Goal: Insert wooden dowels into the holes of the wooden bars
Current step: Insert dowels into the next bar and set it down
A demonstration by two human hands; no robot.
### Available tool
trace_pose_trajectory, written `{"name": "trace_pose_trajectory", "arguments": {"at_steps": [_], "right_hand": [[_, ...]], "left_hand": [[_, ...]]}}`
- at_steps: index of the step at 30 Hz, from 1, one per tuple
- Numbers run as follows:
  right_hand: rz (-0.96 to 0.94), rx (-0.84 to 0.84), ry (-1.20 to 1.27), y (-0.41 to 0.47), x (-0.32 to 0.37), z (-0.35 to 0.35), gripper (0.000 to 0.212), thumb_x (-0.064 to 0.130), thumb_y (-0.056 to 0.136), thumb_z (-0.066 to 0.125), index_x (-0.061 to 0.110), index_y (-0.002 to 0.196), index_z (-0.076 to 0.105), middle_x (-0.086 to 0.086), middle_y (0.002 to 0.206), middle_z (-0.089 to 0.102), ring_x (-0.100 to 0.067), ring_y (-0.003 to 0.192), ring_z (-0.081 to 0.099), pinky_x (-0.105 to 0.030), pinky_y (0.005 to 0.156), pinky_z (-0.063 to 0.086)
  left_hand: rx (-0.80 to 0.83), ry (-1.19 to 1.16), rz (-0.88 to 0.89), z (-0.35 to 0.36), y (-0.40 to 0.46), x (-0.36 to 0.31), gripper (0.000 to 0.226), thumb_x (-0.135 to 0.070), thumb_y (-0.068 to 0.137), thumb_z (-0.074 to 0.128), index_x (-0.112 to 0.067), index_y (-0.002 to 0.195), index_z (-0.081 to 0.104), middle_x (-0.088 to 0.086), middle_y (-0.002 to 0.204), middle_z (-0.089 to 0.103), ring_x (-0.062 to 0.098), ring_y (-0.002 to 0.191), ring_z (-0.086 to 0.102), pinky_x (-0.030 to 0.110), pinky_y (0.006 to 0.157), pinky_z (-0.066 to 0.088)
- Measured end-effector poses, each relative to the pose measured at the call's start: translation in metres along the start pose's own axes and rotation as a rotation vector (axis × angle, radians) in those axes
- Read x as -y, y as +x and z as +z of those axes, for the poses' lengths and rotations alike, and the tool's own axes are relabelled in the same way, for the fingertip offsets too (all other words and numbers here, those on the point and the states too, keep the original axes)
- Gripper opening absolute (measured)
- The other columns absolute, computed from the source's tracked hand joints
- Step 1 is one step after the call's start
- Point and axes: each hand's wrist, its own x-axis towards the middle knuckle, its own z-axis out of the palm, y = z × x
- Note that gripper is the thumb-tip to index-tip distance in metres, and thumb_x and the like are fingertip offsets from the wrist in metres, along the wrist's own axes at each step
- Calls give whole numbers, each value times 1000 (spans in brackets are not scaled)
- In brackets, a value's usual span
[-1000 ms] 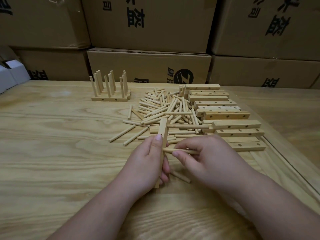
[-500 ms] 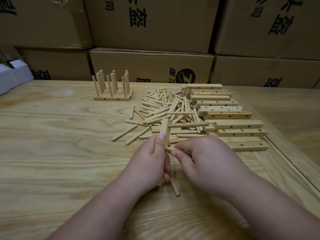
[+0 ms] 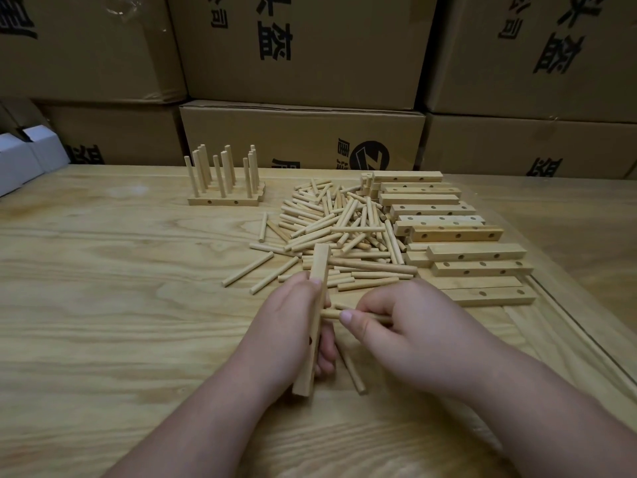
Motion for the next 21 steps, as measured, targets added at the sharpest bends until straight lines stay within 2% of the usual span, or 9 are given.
{"name": "trace_pose_trajectory", "arguments": {"at_steps": [7,9,12,17,21], "right_hand": [[-46,94,-38,-2,1,-9,34,58,91,48,43,61,54,13,59,54,-10,58,50,-44,58,48],[-32,107,13,-2,-1,-7,35,53,93,53,38,61,56,9,57,53,-10,57,51,-45,60,49],[-26,82,50,-1,-1,-4,37,47,94,55,28,62,56,8,57,53,-10,58,52,-45,60,48],[-56,-8,-75,-2,4,2,43,51,92,50,24,59,52,8,51,50,-8,54,49,-39,52,44],[-42,24,-18,0,2,2,44,47,93,55,24,57,50,10,52,51,-9,54,49,-40,53,44]], "left_hand": [[-52,11,22,3,-2,4,47,-67,84,41,-28,66,60,9,50,58,22,42,57,26,41,46],[-73,46,31,4,-2,3,48,-70,82,39,-31,65,60,5,48,56,21,40,56,26,41,46],[-108,110,79,6,-3,6,51,-66,97,35,-31,67,57,1,46,55,18,40,55,27,42,47],[-163,227,104,10,-1,7,57,-58,102,28,-14,77,52,2,46,57,19,39,56,27,39,46],[-121,247,56,7,0,5,57,-59,102,27,-14,81,55,3,48,58,18,41,58,24,41,46]]}}
